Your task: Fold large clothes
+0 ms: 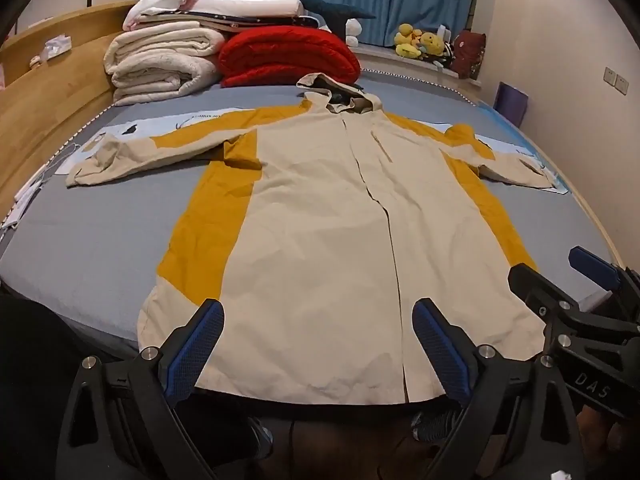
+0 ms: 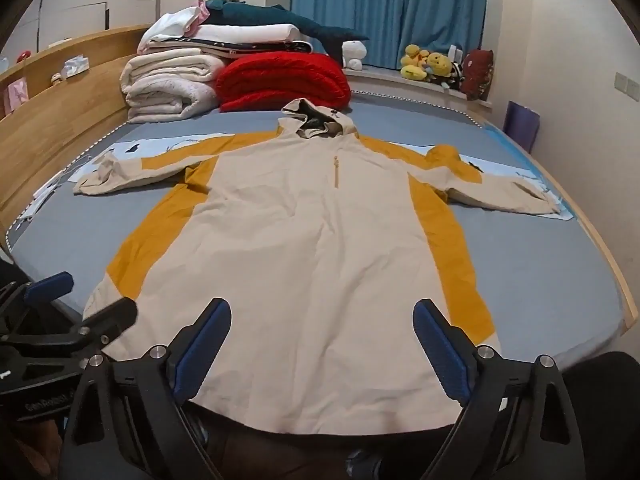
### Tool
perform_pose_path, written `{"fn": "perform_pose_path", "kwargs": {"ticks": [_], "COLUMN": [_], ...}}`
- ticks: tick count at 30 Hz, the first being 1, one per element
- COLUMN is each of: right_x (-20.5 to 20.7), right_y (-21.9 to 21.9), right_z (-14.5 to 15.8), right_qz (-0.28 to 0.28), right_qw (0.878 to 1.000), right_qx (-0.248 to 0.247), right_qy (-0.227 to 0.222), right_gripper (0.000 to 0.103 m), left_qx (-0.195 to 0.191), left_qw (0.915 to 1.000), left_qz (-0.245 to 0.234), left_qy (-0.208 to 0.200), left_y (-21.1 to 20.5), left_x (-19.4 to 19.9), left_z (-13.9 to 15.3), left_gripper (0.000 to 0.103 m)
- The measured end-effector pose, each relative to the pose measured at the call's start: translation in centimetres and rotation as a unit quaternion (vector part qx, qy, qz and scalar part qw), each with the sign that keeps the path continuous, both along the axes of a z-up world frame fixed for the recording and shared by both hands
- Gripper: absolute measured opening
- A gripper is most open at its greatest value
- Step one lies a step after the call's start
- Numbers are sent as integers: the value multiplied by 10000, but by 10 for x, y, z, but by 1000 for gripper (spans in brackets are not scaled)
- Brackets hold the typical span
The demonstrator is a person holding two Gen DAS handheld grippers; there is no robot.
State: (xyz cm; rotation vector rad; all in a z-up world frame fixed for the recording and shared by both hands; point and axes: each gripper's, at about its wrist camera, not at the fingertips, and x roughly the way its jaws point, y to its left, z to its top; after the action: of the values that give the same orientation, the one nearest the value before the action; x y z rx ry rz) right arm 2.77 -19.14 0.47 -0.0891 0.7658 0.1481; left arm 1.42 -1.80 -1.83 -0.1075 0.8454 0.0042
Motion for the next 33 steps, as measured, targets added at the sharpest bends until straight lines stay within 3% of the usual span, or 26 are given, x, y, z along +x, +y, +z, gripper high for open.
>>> {"fn": "perform_pose_path", "kwargs": {"ticks": [33], "right_x": [0], "right_y": [3], "right_z": [-2], "right_qz": [34], "right_qw": [10000], "right_qx": [8], "right_qy": [41], "right_gripper": [91], "left_qx": [5], "left_qw": [10000], "left_qz": [28], "left_qy": [-21], "left_y": [0], "left_x": [0], "left_z": [-1], "left_gripper": [93]}}
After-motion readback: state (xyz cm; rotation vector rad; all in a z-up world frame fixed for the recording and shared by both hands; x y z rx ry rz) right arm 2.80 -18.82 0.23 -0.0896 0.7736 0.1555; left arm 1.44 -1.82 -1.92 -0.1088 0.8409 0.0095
